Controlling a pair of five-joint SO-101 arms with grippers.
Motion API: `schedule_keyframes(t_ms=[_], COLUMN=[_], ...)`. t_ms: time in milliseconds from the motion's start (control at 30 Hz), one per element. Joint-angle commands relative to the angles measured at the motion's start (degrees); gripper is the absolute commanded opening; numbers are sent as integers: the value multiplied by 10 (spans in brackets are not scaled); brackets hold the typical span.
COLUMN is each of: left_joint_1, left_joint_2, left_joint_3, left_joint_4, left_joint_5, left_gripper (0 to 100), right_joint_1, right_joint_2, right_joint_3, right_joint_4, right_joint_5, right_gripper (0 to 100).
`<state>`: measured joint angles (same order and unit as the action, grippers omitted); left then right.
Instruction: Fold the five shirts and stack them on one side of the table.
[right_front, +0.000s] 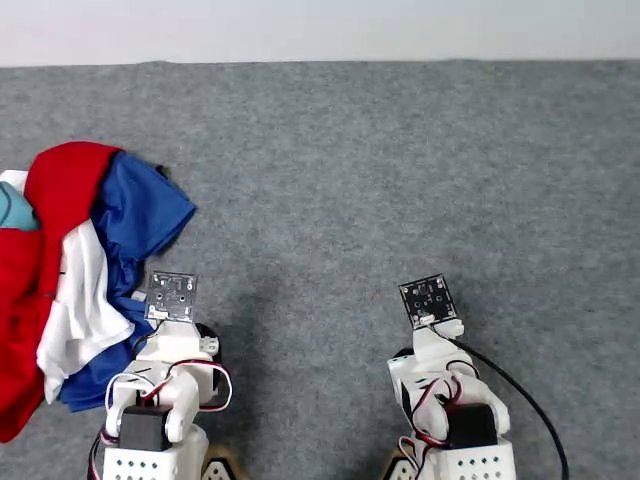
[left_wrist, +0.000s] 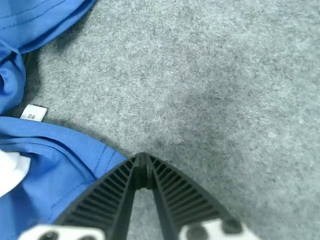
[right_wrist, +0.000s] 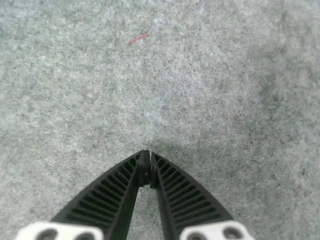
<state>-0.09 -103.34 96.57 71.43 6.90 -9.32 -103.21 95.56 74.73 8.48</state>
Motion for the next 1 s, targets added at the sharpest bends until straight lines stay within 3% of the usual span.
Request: schedule_keyframes(t_ms=[0,367,667,800,967], left_joint_1=[-3,-1,-5,-3,-6], left_joint_2=[-5,-5,-4,-1,20], left_joint_3=[-1,-2,-89,-165,-262], left_joint_4=[4,0,-89,-76,0], left_joint_5=[5,4,-4,-8,-40], left_gripper=[3,5,5,32,115], right_joint_1=[5,5,5,5,5], right_joint_2=[-7,-7,-7,-7,-7], right_joint_3=[9,9,9,9,9], right_joint_4=[1,1,1,1,1], right_joint_5=[6,6,6,6,6], right_gripper=[9,9,9,9,9])
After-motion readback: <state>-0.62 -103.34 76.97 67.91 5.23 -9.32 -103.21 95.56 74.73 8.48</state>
